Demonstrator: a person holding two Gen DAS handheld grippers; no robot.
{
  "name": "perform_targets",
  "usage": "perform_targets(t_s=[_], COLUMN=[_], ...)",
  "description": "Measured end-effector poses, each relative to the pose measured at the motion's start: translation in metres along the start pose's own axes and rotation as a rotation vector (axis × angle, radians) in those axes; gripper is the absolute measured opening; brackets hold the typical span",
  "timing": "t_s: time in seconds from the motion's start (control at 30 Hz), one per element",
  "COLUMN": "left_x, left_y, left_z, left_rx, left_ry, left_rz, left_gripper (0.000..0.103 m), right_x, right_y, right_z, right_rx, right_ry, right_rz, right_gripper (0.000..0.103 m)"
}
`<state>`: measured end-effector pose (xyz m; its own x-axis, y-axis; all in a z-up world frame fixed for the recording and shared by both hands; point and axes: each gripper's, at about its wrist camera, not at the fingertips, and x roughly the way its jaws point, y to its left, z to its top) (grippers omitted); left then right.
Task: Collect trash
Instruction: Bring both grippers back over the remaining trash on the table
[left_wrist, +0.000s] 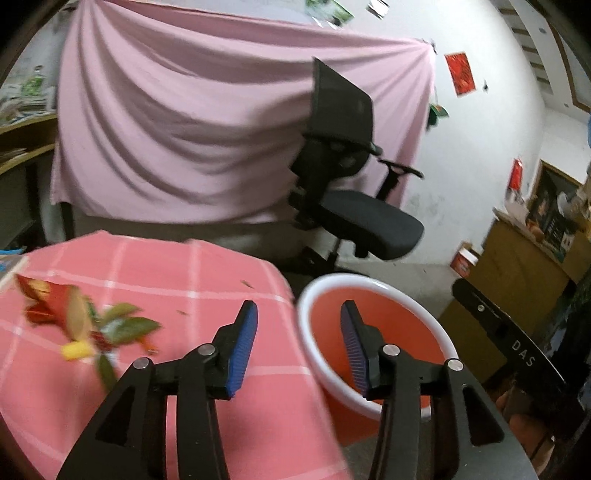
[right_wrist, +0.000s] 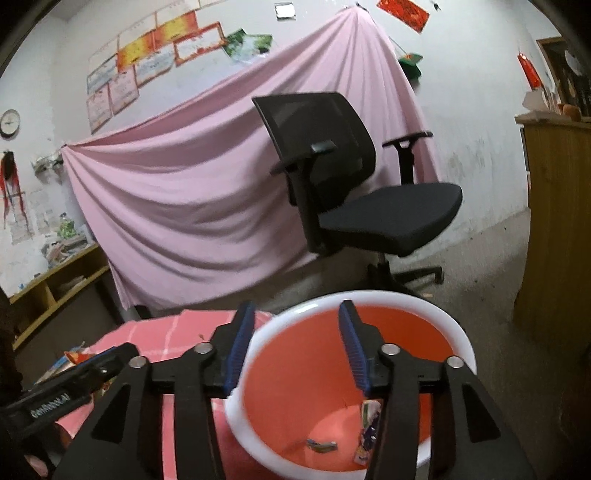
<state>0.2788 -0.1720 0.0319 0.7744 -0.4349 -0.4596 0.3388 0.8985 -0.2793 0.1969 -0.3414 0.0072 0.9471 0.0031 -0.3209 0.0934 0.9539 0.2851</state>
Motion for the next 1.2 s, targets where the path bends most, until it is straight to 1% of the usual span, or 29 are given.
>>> perform_targets(t_s=[0.03,0.07,0.1,0.17,0.2,0.23,0.27,0.3,0.33,0.37,0.43,0.5,0.6,0.7,0.77,0.87,1.07,1.2], left_x=[-0.005,-0.014,-0.022,-0.033,-0.040,-0.044,-0.050,-0.054,-0.060,-0.066,-0.079,-0.086,-0.098,-0.109,-0.116,-0.122,-0.126,-0.122], left_y=[0.005,0.013,0.019,0.029,0.036,0.041,0.048,0.052,0.057,0.063,0.076,0.087,0.105,0.122,0.133,0.147,0.163,0.179], left_z=[0.001,0.003,0.004,0.005,0.006,0.006,0.006,0.005,0.003,0.001,-0.003,-0.008,-0.017,-0.031,-0.042,-0.052,-0.054,-0.052], left_rx=[-0.005,-0.014,-0.021,-0.026,-0.023,-0.021,-0.019,-0.016,-0.017,-0.018,-0.025,-0.034,-0.035,-0.022,-0.030,-0.043,-0.068,-0.116], left_ry=[-0.012,-0.038,-0.060,-0.088,-0.101,-0.111,-0.123,-0.138,-0.160,-0.188,-0.245,-0.272,-0.303,-0.308,-0.319,-0.310,-0.330,-0.297], left_rz=[0.009,0.023,0.034,0.051,0.062,0.071,0.083,0.095,0.110,0.128,0.161,0.187,0.236,0.287,0.319,0.353,0.379,0.378], left_gripper=[0.046,0.052,0.054,0.059,0.060,0.064,0.075,0.082,0.092,0.096,0.098,0.101,0.101,0.101,0.101,0.101,0.101,0.101], right_x=[0.000,-0.001,-0.002,-0.003,-0.004,-0.005,-0.006,-0.006,-0.006,-0.006,-0.009,-0.012,-0.016,-0.021,-0.022,-0.023,-0.017,-0.007], right_y=[0.004,0.010,0.015,0.027,0.032,0.037,0.044,0.050,0.057,0.061,0.074,0.085,0.102,0.117,0.124,0.134,0.154,0.171], right_z=[0.000,0.001,0.001,0.001,0.001,0.000,0.000,-0.001,-0.002,-0.002,-0.004,-0.007,-0.011,-0.016,-0.020,-0.024,-0.034,-0.041], right_rx=[-0.002,-0.006,-0.008,-0.011,-0.011,-0.011,-0.013,-0.017,-0.025,-0.031,-0.055,-0.082,-0.122,-0.162,-0.189,-0.224,-0.274,-0.326], right_ry=[-0.011,-0.025,-0.037,-0.069,-0.085,-0.097,-0.109,-0.117,-0.125,-0.133,-0.162,-0.186,-0.213,-0.241,-0.254,-0.267,-0.254,-0.224], right_rz=[0.002,0.008,0.014,0.028,0.035,0.041,0.050,0.059,0.069,0.075,0.097,0.115,0.139,0.160,0.166,0.174,0.195,0.217], right_gripper=[0.050,0.054,0.058,0.083,0.087,0.090,0.094,0.096,0.101,0.103,0.103,0.103,0.103,0.103,0.103,0.103,0.103,0.103])
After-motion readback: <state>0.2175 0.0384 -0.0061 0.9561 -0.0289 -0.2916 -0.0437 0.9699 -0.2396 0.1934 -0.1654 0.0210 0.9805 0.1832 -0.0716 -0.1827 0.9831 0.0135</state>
